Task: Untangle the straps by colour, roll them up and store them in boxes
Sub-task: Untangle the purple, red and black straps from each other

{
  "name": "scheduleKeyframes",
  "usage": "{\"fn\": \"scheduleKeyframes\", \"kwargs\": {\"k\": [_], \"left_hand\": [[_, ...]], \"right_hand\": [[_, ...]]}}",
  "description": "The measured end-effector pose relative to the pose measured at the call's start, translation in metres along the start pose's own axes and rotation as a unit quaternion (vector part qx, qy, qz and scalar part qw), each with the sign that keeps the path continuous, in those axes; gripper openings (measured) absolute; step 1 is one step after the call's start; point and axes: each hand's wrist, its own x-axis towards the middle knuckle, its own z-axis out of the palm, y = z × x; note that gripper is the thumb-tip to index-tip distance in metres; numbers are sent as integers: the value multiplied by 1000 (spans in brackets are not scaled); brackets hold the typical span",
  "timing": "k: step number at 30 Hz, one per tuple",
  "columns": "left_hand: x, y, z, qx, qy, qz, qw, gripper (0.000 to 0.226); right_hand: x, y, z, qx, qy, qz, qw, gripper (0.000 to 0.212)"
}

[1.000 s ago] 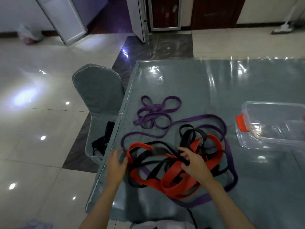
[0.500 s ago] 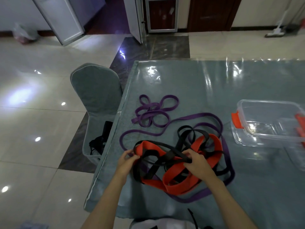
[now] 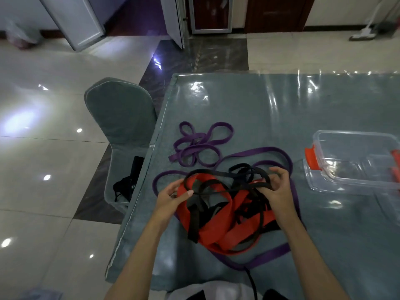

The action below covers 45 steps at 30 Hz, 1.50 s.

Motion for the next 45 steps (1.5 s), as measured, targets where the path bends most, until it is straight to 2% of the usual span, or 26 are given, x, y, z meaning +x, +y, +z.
{"fn": "scheduleKeyframes", "kwargs": {"k": [3,5,8,10,12,13,15,17,18,20,21,23,25,27,30,32,35,37,38,39,40,41,42,43,45], "left_hand": [[8,-1,-8,62,-4,30,998,43],[14,-3,-15,114,26,33,993,39],[24,-11,-22,157,89,-22,983,34],[28,-14,-18,170,105,-73,977,34],[33,-15,-6,276,126,-87,949,38],[33,-14,4,340,138,-56,929,39],[29,-6,30,350,141,72,923,33],[24,1,57,315,87,175,929,30],[21,3,69,320,30,195,927,34],[16,3,91,384,-110,177,900,54],[15,0,99,444,-168,149,868,65],[8,-10,110,554,-218,113,796,75],[2,-17,113,618,-165,137,756,76],[-1,-18,109,651,-87,146,740,79],[-1,-16,95,668,-41,91,737,83],[0,-15,83,662,-24,58,747,84],[3,-16,63,620,-44,22,783,81],[1,-16,58,608,-76,70,787,76],[0,-15,61,577,-89,114,804,71],[-2,-11,67,518,-104,150,836,63],[-5,-3,76,421,-116,142,888,57],[-9,10,88,290,-128,74,946,57],[-13,22,100,168,-138,-17,976,62],[-17,32,109,81,-150,-89,981,64],[-18,45,120,-33,-173,-149,973,61]], "right_hand": [[9,-3,-1,53,58,5,997,40],[17,-5,-4,75,118,31,990,34],[26,1,-12,25,145,82,986,30],[29,10,-17,-65,123,90,986,35],[29,20,-21,-149,74,99,981,47],[29,26,-24,-183,38,111,976,56],[27,36,-28,-231,-39,147,961,77],[24,41,-30,-237,-94,177,951,92],[24,43,-31,-245,-101,178,948,95],[23,45,-34,-278,-86,157,944,91],[24,45,-35,-283,-69,144,946,85],[24,43,-39,-261,-25,118,958,70],[24,40,-42,-206,18,101,973,64],[25,36,-42,-120,60,101,986,73],[29,27,-39,9,138,112,984,86],[32,18,-35,121,151,133,972,80],[28,3,-28,221,100,149,959,62],[20,-5,-23,216,29,115,969,63],[16,-8,-21,207,-16,92,974,67],[11,-10,-19,195,-61,73,976,72],[7,-12,-17,180,-106,59,976,76],[3,-15,-16,160,-149,51,974,78],[-1,-17,-15,137,-187,52,971,79],[-7,-19,-14,110,-221,59,967,79],[-12,-19,-12,32,-280,81,956,73]]}}
